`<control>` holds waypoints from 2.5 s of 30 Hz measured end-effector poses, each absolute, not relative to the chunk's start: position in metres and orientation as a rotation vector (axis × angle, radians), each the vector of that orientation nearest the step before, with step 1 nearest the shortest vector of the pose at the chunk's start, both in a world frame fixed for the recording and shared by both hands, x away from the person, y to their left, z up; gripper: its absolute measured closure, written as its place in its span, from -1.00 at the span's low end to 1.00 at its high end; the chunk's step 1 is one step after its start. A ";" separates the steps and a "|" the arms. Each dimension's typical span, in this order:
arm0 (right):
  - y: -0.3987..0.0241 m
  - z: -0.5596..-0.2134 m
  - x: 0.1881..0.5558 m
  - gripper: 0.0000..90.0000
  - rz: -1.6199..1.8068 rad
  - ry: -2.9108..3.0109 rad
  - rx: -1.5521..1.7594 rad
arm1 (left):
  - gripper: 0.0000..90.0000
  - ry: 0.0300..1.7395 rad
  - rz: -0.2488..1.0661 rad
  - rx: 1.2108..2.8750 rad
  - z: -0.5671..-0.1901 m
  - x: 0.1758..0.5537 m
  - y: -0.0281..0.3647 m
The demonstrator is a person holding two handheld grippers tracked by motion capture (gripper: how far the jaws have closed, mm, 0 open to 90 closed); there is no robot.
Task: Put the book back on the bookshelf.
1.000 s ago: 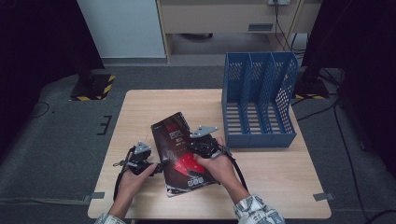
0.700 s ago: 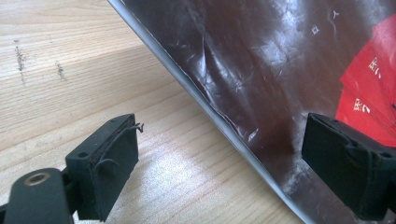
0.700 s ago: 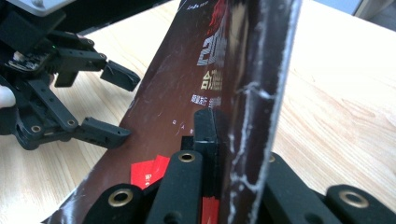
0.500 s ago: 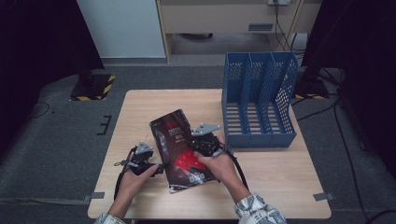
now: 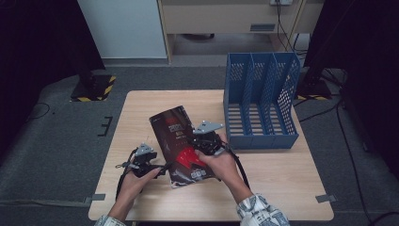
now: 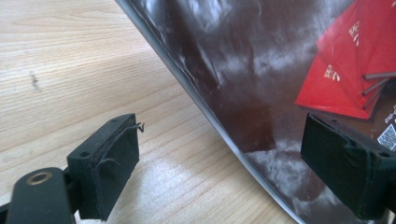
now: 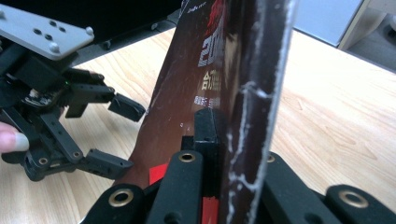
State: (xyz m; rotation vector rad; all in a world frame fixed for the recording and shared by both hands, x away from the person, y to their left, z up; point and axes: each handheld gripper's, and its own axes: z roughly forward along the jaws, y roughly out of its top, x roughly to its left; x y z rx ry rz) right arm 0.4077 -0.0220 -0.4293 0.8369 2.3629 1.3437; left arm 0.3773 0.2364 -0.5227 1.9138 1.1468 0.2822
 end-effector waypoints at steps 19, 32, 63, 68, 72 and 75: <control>-0.013 -0.418 0.409 0.93 1.368 2.343 0.790 | -0.47 1.041 0.214 1.864 -0.522 0.392 0.232; -0.014 -0.425 0.409 0.93 1.367 2.352 0.781 | 0.88 1.104 0.195 1.847 -0.515 0.392 0.249; -0.022 -0.417 0.417 0.90 1.463 2.321 0.729 | 0.96 0.989 0.457 1.883 -0.461 0.379 0.268; -0.027 -0.413 0.415 0.87 1.455 2.326 0.718 | 0.96 0.968 0.480 1.905 -0.456 0.375 0.267; -0.029 -0.408 0.416 0.86 1.457 2.319 0.712 | 0.96 0.964 0.493 1.892 -0.454 0.375 0.266; -0.029 -0.405 0.417 0.88 1.448 2.293 0.702 | 0.96 0.961 0.506 1.860 -0.449 0.376 0.266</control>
